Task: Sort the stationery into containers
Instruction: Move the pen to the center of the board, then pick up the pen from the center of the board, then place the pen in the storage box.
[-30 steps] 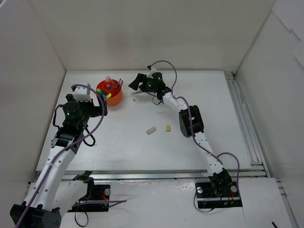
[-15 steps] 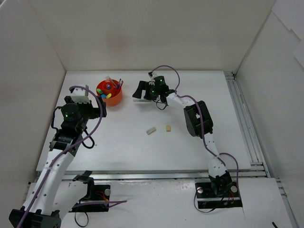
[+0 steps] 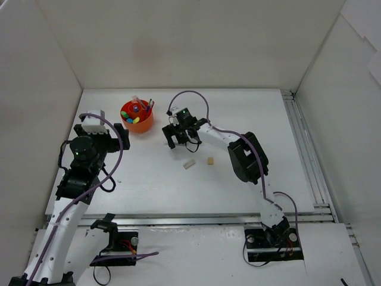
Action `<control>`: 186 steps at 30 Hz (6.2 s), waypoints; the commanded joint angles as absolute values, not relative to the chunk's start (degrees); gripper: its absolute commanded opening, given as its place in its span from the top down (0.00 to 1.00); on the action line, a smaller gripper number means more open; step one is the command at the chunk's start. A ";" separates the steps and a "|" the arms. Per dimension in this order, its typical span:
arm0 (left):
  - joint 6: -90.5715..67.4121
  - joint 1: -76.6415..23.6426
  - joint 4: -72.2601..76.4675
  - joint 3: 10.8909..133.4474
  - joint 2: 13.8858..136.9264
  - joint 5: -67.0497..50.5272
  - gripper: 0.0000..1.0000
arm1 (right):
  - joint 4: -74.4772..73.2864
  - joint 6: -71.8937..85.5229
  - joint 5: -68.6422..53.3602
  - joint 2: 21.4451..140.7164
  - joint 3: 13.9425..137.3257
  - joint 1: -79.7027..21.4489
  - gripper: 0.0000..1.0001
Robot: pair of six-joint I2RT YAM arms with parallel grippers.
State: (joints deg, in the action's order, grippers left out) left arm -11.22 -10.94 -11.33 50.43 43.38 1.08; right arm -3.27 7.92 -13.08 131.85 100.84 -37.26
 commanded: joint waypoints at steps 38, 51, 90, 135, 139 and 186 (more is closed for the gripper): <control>-27.33 -16.07 -2.56 43.34 45.43 -21.71 0.00 | 36.38 -8.97 -22.06 90.01 58.19 -46.75 1.00; -35.06 -26.98 11.68 38.15 49.48 -6.25 0.15 | 40.43 -4.22 -12.75 85.70 56.25 -54.49 1.00; -37.18 -29.27 15.38 37.44 49.84 -5.36 1.00 | 44.38 -5.28 -2.13 83.94 54.76 -59.68 0.97; -7.38 -0.79 10.28 111.19 119.79 -12.91 1.00 | 24.70 4.04 0.44 72.07 44.56 -32.61 0.02; -8.17 -0.26 13.09 108.73 120.50 -13.53 1.00 | 24.79 4.66 -2.19 72.68 44.56 -31.73 0.02; -13.18 0.70 11.34 109.86 128.23 -21.71 1.00 | 24.35 5.36 -0.44 69.52 41.92 -30.41 0.02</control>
